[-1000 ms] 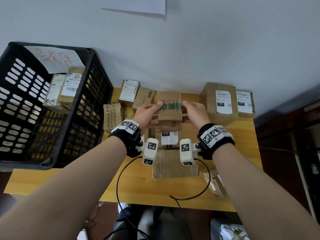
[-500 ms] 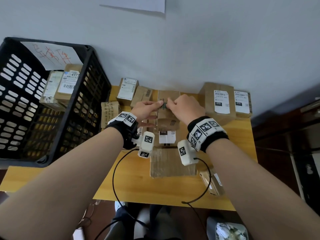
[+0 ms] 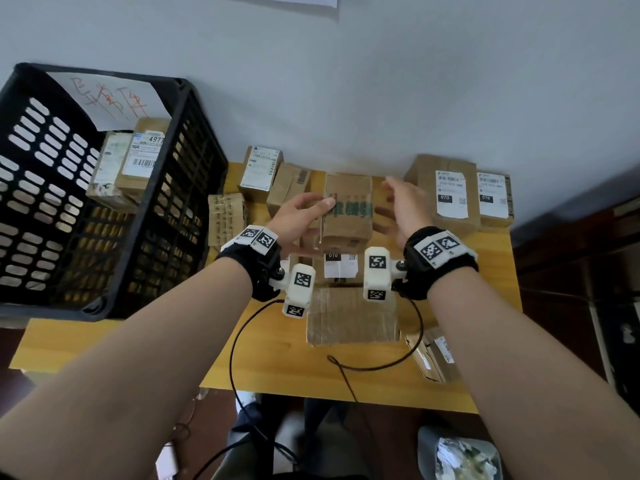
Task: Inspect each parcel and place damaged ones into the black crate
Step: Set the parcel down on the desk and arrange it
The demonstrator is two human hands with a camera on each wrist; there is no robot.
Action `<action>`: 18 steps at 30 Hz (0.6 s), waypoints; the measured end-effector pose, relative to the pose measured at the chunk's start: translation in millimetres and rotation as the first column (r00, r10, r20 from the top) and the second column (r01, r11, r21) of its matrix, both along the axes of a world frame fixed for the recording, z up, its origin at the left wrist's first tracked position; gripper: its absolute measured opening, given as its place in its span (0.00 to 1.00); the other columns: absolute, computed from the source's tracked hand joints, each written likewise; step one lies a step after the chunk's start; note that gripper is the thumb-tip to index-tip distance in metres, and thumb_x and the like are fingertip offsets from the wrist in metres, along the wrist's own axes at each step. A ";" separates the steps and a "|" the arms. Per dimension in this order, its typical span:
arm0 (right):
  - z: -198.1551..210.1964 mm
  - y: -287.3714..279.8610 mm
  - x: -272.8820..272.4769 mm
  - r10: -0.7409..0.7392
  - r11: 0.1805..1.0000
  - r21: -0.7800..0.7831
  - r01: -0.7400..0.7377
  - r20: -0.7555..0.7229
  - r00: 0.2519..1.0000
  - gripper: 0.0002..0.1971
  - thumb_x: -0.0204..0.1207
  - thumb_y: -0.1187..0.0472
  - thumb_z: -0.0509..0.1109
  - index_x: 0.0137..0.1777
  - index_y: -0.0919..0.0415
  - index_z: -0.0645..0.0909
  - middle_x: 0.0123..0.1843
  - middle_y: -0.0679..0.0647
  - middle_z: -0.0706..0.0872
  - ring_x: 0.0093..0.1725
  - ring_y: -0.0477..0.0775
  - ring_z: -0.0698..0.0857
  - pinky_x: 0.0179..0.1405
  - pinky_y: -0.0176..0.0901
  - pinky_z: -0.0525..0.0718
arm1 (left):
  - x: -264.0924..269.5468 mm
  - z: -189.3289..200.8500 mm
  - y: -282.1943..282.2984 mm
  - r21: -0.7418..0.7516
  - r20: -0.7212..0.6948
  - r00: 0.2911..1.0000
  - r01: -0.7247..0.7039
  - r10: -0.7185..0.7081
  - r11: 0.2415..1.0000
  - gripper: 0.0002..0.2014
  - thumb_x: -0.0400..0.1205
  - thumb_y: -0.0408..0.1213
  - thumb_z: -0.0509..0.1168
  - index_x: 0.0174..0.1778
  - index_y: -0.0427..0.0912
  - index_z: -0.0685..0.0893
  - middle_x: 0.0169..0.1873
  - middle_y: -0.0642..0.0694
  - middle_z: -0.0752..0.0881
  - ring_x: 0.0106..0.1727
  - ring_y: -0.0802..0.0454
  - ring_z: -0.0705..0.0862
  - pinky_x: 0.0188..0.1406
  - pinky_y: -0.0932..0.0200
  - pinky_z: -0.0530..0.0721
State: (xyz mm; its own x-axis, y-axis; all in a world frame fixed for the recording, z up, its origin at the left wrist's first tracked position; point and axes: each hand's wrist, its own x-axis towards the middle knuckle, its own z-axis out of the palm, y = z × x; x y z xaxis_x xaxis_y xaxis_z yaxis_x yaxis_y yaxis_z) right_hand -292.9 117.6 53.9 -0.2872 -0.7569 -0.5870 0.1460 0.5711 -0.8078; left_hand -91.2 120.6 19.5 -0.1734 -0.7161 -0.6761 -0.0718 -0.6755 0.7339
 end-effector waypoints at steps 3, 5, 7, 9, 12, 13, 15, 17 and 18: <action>-2.7 0.5 3.6 0.173 0.975 0.144 -0.171 -0.001 0.985 0.21 0.85 0.35 0.65 0.61 0.53 0.82 0.59 0.55 0.87 0.59 0.62 0.87 0.56 0.68 0.90 | -7.2 2.9 11.8 0.017 -0.106 0.994 -0.002 0.004 1.000 0.24 0.85 0.62 0.66 0.75 0.56 0.81 0.67 0.46 0.87 0.63 0.38 0.88 0.55 0.26 0.89; -1.9 1.8 2.1 0.179 0.973 0.140 -0.184 0.046 0.983 0.26 0.81 0.31 0.66 0.64 0.53 0.82 0.61 0.55 0.86 0.61 0.63 0.85 0.59 0.73 0.88 | -11.4 2.9 14.6 -0.049 -0.135 0.987 -0.099 0.091 0.994 0.20 0.90 0.57 0.60 0.74 0.52 0.84 0.66 0.46 0.89 0.63 0.43 0.89 0.56 0.31 0.91; -2.3 2.8 -2.3 0.106 0.987 0.113 -0.118 0.103 0.989 0.27 0.78 0.32 0.72 0.64 0.53 0.86 0.63 0.55 0.87 0.61 0.64 0.85 0.58 0.75 0.88 | -13.4 1.1 11.9 -0.187 -0.122 0.983 -0.161 0.140 0.969 0.14 0.90 0.44 0.66 0.69 0.48 0.89 0.64 0.46 0.89 0.64 0.45 0.88 0.59 0.32 0.91; -4.1 2.2 -7.2 0.049 0.996 0.067 -0.058 0.135 0.990 0.28 0.71 0.35 0.80 0.64 0.54 0.87 0.61 0.57 0.91 0.60 0.65 0.89 0.56 0.73 0.90 | -16.1 -2.1 5.2 -0.315 -0.078 0.987 -0.158 0.141 0.936 0.14 0.84 0.36 0.75 0.65 0.47 0.91 0.66 0.45 0.88 0.67 0.43 0.88 0.61 0.35 0.90; -10.2 0.5 -12.8 -0.029 0.999 -0.013 0.032 0.194 0.981 0.33 0.65 0.44 0.87 0.68 0.53 0.85 0.59 0.59 0.93 0.58 0.65 0.93 0.55 0.66 0.92 | -25.2 -3.8 -7.9 -0.308 -0.085 0.978 -0.209 0.192 0.928 0.43 0.70 0.42 0.86 0.81 0.48 0.75 0.75 0.43 0.82 0.71 0.44 0.85 0.58 0.39 0.92; -13.5 0.1 -15.3 -0.060 0.997 -0.028 0.068 0.220 0.974 0.31 0.65 0.47 0.88 0.68 0.53 0.85 0.60 0.59 0.93 0.57 0.64 0.93 0.54 0.64 0.93 | -28.0 -3.8 -12.5 -0.265 -0.095 0.970 -0.240 0.222 0.934 0.53 0.65 0.46 0.89 0.85 0.51 0.68 0.77 0.42 0.80 0.72 0.43 0.85 0.59 0.37 0.91; -20.1 -0.2 -22.3 -0.119 0.990 -0.040 0.133 0.254 0.960 0.27 0.69 0.53 0.86 0.68 0.52 0.85 0.61 0.59 0.93 0.58 0.63 0.93 0.53 0.62 0.93 | -33.6 -6.9 -20.0 -0.157 -0.155 0.962 -0.250 0.226 0.956 0.64 0.59 0.49 0.92 0.88 0.52 0.62 0.75 0.42 0.82 0.69 0.41 0.87 0.60 0.31 0.90; -27.5 2.0 -29.7 -0.159 0.985 -0.015 0.172 0.314 0.936 0.24 0.74 0.56 0.83 0.70 0.53 0.84 0.63 0.61 0.92 0.61 0.64 0.92 0.57 0.63 0.92 | -38.8 -8.6 -20.8 -0.071 -0.193 0.966 -0.189 0.172 0.979 0.60 0.64 0.46 0.90 0.88 0.54 0.60 0.72 0.46 0.85 0.66 0.38 0.89 0.55 0.24 0.89; -32.0 2.9 -34.2 -0.177 0.983 0.007 0.186 0.338 0.924 0.22 0.76 0.57 0.81 0.70 0.54 0.84 0.63 0.60 0.92 0.62 0.65 0.91 0.59 0.65 0.91 | -43.1 -10.0 -20.9 -0.050 -0.202 0.967 -0.166 0.153 0.985 0.56 0.68 0.42 0.87 0.88 0.58 0.59 0.71 0.48 0.86 0.65 0.37 0.89 0.52 0.21 0.88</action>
State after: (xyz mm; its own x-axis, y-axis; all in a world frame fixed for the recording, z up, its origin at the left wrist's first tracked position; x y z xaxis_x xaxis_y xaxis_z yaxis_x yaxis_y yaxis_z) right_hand -327.1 120.4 21.9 -0.2106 -0.7256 -0.6551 0.5101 0.4900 -0.7068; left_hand -134.3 99.7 9.6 -0.1787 -0.7873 -0.5901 0.1833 -0.6159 0.7662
